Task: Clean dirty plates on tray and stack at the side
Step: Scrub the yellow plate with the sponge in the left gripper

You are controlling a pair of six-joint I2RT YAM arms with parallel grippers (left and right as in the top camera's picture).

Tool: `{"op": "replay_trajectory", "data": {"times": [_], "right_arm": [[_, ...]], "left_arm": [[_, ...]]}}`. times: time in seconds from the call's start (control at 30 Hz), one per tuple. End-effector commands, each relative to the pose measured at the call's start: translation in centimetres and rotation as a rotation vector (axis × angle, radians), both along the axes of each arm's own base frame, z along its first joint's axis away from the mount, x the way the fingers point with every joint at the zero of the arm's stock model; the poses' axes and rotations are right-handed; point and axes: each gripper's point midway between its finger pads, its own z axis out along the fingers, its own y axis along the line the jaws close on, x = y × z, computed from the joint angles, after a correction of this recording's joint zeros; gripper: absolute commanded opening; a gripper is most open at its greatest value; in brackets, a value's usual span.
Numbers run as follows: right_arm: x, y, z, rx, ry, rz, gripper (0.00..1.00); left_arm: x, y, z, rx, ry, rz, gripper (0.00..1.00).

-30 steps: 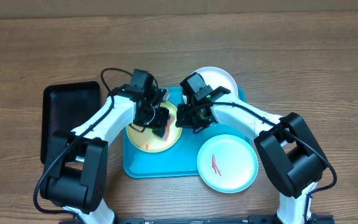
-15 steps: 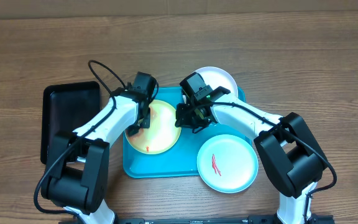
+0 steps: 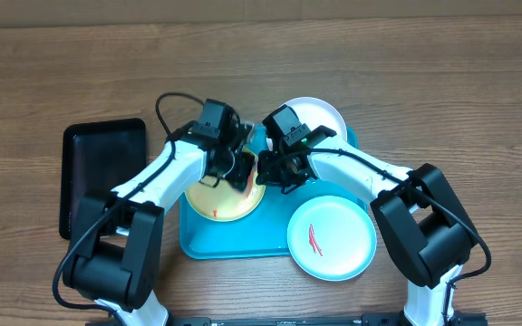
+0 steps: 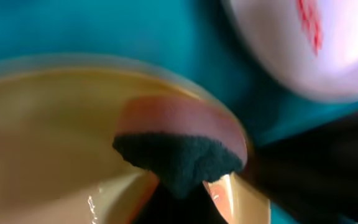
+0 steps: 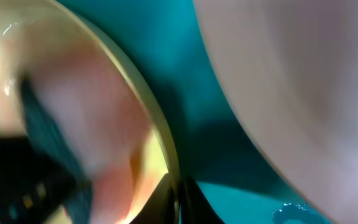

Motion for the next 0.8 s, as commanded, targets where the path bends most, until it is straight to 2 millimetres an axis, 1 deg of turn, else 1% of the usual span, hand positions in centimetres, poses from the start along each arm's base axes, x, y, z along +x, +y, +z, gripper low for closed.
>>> {"op": "replay_trajectory", "data": {"times": [0.0, 0.07, 0.13, 0.2, 0.27, 0.33, 0.4, 0.43, 0.5, 0.57, 0.6, 0.63, 0.7, 0.77], "right_arm": [[0.0, -0.5, -0.8, -0.026, 0.006, -0.017, 0.07], [0.1, -0.6, -0.8, -0.031, 0.003, -0.018, 0.07], [0.1, -0.6, -0.8, -0.031, 0.003, -0.018, 0.07], [0.1, -0.6, -0.8, -0.031, 0.003, -0.019, 0.07], [0.1, -0.6, -0.8, -0.031, 0.002, -0.019, 0.07], [0.2, -0.6, -0.8, -0.030, 0.001, -0.019, 0.07], [0.2, -0.6, -0.8, -0.029, -0.001, -0.019, 0.07], [0.2, -0.6, -0.8, -0.029, -0.001, -0.019, 0.07], [0.2, -0.6, -0.8, -0.029, 0.000, -0.019, 0.07], [0.2, -0.6, -0.8, -0.029, 0.000, -0.019, 0.07], [0.2, -0.6, -0.8, -0.029, -0.001, -0.019, 0.07], [0.2, -0.6, -0.8, -0.029, -0.001, -0.019, 0.07], [0.2, -0.6, -0.8, -0.029, -0.001, -0.019, 0.07], [0.2, -0.5, -0.8, -0.027, -0.003, -0.019, 0.07]], "left_arm": [[2.3, 2.6, -0.8, 0.141, -0.078, 0.136, 0.04], [3.6, 5.2, -0.7, 0.256, -0.136, 0.248, 0.04], [3.9, 7.8, -0.5, 0.370, -0.163, 0.344, 0.04], [3.4, 10.2, -0.5, 0.475, -0.157, 0.423, 0.04], [2.2, 12.1, -0.4, 0.561, -0.130, 0.470, 0.04], [0.9, 12.6, -0.8, 0.589, -0.074, 0.464, 0.04], [-0.8, 11.6, -1.5, 0.542, 0.014, 0.426, 0.04], [-1.9, 10.5, -2.0, 0.490, 0.078, 0.396, 0.04], [-4.3, 8.1, -2.5, 0.370, 0.210, 0.310, 0.04], [-6.6, 5.2, -2.3, 0.217, 0.331, 0.211, 0.04], [-7.3, 4.0, -2.1, 0.151, 0.370, 0.179, 0.04], [-7.9, 2.7, -1.7, 0.076, 0.407, 0.158, 0.04], [-8.2, 0.6, -0.8, -0.047, 0.444, 0.135, 0.04], [-7.4, -0.8, -0.2, -0.135, 0.424, 0.115, 0.04]]}}
